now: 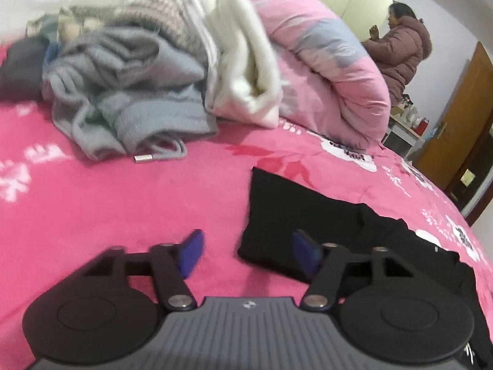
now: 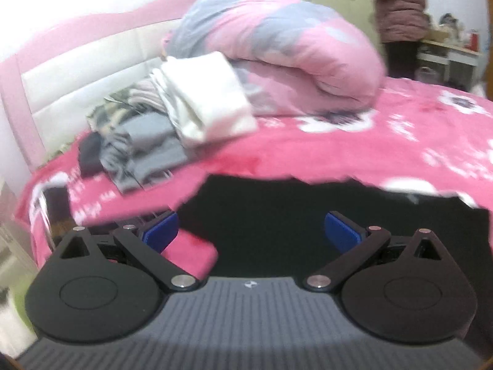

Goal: Fold clothes

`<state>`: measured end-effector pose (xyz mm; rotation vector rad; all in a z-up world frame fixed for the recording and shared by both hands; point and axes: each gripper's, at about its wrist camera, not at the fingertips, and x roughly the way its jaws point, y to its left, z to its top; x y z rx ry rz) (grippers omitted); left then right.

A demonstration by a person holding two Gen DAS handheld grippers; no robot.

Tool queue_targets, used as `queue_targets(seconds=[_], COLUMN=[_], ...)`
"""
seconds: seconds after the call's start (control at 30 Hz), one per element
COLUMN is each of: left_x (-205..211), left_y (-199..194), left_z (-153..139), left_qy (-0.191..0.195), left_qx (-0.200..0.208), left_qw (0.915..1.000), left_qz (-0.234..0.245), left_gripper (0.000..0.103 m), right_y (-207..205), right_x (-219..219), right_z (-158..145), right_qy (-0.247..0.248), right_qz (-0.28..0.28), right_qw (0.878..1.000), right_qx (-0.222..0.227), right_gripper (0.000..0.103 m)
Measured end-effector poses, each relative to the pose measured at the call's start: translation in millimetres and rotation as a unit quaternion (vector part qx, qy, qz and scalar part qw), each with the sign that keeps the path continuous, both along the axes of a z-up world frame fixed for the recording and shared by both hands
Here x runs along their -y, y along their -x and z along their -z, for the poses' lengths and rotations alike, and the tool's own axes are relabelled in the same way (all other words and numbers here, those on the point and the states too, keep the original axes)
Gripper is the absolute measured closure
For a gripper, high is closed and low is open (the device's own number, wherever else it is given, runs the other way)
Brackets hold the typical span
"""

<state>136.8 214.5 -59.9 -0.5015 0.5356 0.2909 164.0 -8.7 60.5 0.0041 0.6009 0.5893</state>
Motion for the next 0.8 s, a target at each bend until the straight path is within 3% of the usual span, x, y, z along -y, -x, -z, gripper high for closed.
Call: queue_targets(seconds=[0.2,0.37,0.47,0.67,0.77,0.8], left_x=[6,13,12,15,20,23], left_y=[-5,-9,-8,-4,2,4], left_z=[8,10,12,10,5,3], left_qy=[-0.002,-0.013,-0.006,-0.013,-0.03,-0.036], left_qx=[0.006,-0.002,0.001,0.014,0.036,0.044], left_qw=[0.9995,0.9989,0.9988,0.9984,0.9972,0.9965], left_qz=[0.03,0.045,0.048,0.053,0.058,0.06], left_gripper=[0.048,0.078,0.087,0.092,0.093,0.093], right_y=[-81,-135,-159,-195,-202,-201], right_x=[-86,-154,-189,-241,-249,-249], right_z=[13,43,63,103,116,116], right_qy=[0.035,0.068,0.081,0.142,0.162,0.164], right_qz=[-0.043,-0.064,-0.076,-0.064,-0.059,-0.058], right_qw=[0.998,0.992,0.987,0.976,0.972,0.973], right_qx=[-0.036,-0.083,-0.113,-0.15,-0.16,-0.153], right_gripper=[0.002,0.006,0.015,0.039,0.059,0.072])
